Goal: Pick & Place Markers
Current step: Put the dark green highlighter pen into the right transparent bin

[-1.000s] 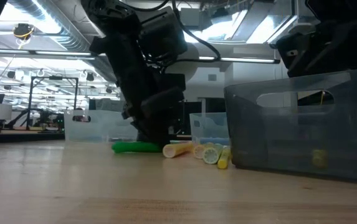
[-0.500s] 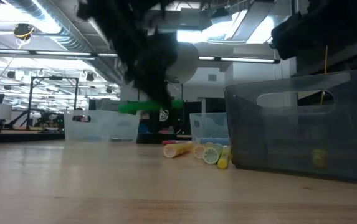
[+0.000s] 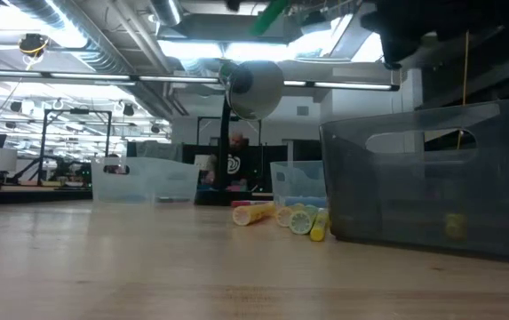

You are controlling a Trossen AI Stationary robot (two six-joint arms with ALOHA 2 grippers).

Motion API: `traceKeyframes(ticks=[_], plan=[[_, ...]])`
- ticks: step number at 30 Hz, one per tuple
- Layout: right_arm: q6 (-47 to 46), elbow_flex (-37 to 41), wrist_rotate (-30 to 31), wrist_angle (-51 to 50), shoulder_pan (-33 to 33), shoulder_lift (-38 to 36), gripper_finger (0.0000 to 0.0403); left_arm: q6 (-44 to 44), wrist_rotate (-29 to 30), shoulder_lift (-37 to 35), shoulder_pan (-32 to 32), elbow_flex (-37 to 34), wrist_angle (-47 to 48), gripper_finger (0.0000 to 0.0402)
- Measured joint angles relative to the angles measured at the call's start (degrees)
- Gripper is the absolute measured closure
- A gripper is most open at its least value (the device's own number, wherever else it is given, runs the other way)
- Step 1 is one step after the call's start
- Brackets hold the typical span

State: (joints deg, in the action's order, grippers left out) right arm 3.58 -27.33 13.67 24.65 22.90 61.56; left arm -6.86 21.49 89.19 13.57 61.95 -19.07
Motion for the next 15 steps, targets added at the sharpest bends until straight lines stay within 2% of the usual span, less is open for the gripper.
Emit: traceKeyframes(ticks=[8, 12, 15], plan=[[4.7, 0.0, 0.9, 19.1, -2.3, 11.1, 0.0281, -2.9, -9.2, 0.1, 0.0, 0.0, -7.3, 0.0343], [4.7, 0.0, 1.3, 27.6, -4.2, 16.2, 0.0281, -2.8, -10.4, 0.2, -0.1, 0.0, -7.6, 0.0343], [4.4, 0.0, 1.3, 28.2, -5.6, 18.7, 0.0280, -1.8, -10.7, 1.4, -0.1, 0.1, -8.5, 0.0343]])
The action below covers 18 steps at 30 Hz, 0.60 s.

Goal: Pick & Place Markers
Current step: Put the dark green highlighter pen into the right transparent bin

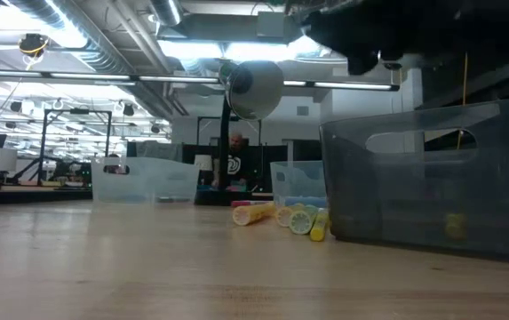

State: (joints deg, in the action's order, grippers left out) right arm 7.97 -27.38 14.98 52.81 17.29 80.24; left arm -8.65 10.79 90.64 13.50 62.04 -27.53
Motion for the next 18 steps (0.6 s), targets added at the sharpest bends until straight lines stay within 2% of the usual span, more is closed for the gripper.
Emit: traceKeyframes(ticks=[3, 7, 13, 18], plan=[[-2.1, -1.0, -1.2, -0.4, -1.2, 1.8, 0.0269, 0.9, 0.0, 1.8, 0.0, 0.0, -0.2, 0.0343], [-5.8, -3.4, -6.0, -0.6, -2.3, 3.7, 0.0226, 2.0, 0.0, 4.1, -0.1, 0.0, -0.8, 0.0343], [-4.9, -5.4, -6.0, -3.0, -2.3, 4.6, 0.0151, 1.9, 2.1, 4.4, -0.1, 0.0, -1.0, 0.0343], [-4.3, -5.4, -6.0, -1.2, -2.3, 4.6, 0.0128, 2.0, 2.1, 4.4, -0.1, 0.0, -1.1, 0.0343]])
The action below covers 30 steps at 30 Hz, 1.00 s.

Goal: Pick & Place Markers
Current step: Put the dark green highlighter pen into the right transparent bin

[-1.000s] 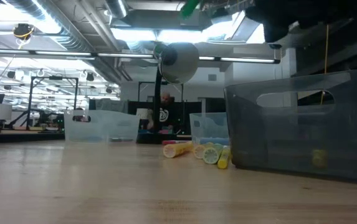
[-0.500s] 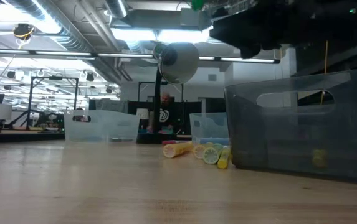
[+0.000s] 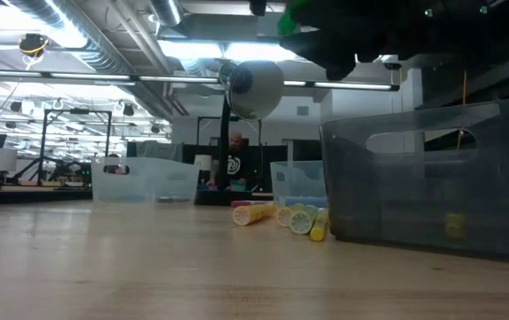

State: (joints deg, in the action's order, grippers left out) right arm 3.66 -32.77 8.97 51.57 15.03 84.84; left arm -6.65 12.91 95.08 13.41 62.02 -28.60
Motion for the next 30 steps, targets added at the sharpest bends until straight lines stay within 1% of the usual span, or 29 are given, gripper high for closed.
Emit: traceKeyframes(ticks=[2, 4, 7, 10, 13, 15, 16, 22, 24, 26, 30], plan=[[0.1, 0.0, 0.0, 0.6, 0.0, 0.0, 0.0129, 0.3, 0.0, 0.5, 0.0, 0.0, -0.4, 0.0343], [0.8, 0.0, 0.0, 1.1, 0.0, 0.0, 0.0139, 0.4, 0.0, 0.6, 0.0, 0.0, -0.1, 0.0343], [1.2, 0.0, 0.0, 1.3, 0.0, 0.0, 0.0172, 0.5, 0.2, 0.6, 0.0, 0.0, 0.0, 0.0343], [1.3, 0.0, 0.0, 1.3, 0.0, 0.0, 0.0225, 0.4, 0.5, 0.6, 0.0, 0.0, 0.2, 0.0343], [1.2, 0.0, -0.1, 1.1, 0.0, 0.0, 0.0292, 0.5, 0.7, 0.6, 0.0, 0.0, 0.6, 0.0340], [1.7, 0.0, 0.3, 0.8, 0.1, 0.0, 0.0335, 1.9, 1.2, 0.6, -0.1, 0.0, 0.9, 0.0331], [1.7, 0.0, 0.3, 0.5, 0.1, 0.0, 0.0341, 2.1, 1.6, 0.6, -0.1, 0.0, 1.2, 0.0325], [0.4, 0.0, 0.0, -0.8, 0.0, 0.0, 0.0341, 0.6, 2.9, 0.6, 0.0, 0.0, 3.3, 0.0295], [-0.2, 0.0, 0.2, -1.1, 0.0, 0.0, 0.0341, 0.4, 5.4, 0.6, 0.1, 0.0, 4.2, 0.0288], [-0.3, 0.0, 1.5, -2.0, 0.0, -0.1, 0.0341, 0.3, 7.7, 0.5, 0.1, 0.0, 5.5, 0.0280], [-0.2, 0.0, 4.1, -3.8, 0.0, -0.3, 0.0341, 0.4, 9.5, 0.5, 0.0, 0.0, 6.3, 0.0257]])
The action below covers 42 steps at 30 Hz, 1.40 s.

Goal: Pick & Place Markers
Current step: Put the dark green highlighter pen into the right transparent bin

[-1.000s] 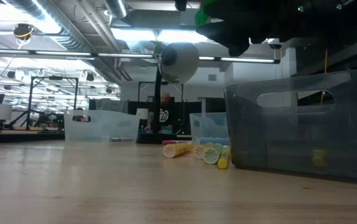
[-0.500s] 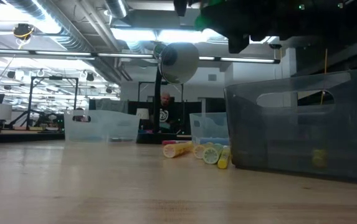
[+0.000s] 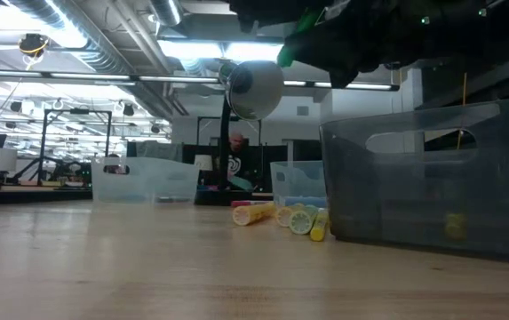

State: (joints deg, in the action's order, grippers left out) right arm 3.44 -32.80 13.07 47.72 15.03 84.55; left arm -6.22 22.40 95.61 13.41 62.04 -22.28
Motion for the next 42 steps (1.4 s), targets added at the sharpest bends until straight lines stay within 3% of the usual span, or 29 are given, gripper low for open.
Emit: traceKeyframes(ticks=[3, 9, 19, 24, 27, 34, 37, 42], plan=[[0.2, 0.0, 0.9, -0.4, 0.0, 0.0, 0.0341, 1.5, 2.0, -0.4, 0.0, 0.0, 1.1, 0.0237], [-0.1, 0.0, 5.0, -5.5, 0.0, -2.6, 0.0342, 5.1, 5.5, -6.4, 0.5, 0.0, 12.0, 0.0218], [-1.8, 0.0, 9.5, -15.3, 0.0, -10.6, 0.0342, 10.8, 9.7, -20.9, 4.3, 0.0, 32.0, 0.0238], [-2.9, 0.0, 16.0, -18.7, 0.0, -13.8, 0.0342, 17.7, 12.6, -21.9, 6.1, -0.7, 44.1, 0.0249], [-3.6, 0.0, 17.6, -19.5, 0.0, -15.0, 0.0342, 18.9, 10.8, -21.9, 6.6, -4.3, 44.5, 0.0256], [-1.7, 0.0, 22.9, -19.8, 0.0, -17.1, 0.0342, 18.1, 11.7, -25.6, 8.0, -14.0, 35.1, 0.0282], [-1.5, 0.0, 24.2, -20.0, 0.0, -18.4, 0.0342, 11.2, 12.3, -28.2, 7.0, -20.9, 16.4, 0.0295], [-2.2, 0.0, 25.0, -20.9, 0.0, -20.9, 0.0342, -0.1, 2.0, -29.1, 3.1, -32.6, -16.6, 0.0313]])
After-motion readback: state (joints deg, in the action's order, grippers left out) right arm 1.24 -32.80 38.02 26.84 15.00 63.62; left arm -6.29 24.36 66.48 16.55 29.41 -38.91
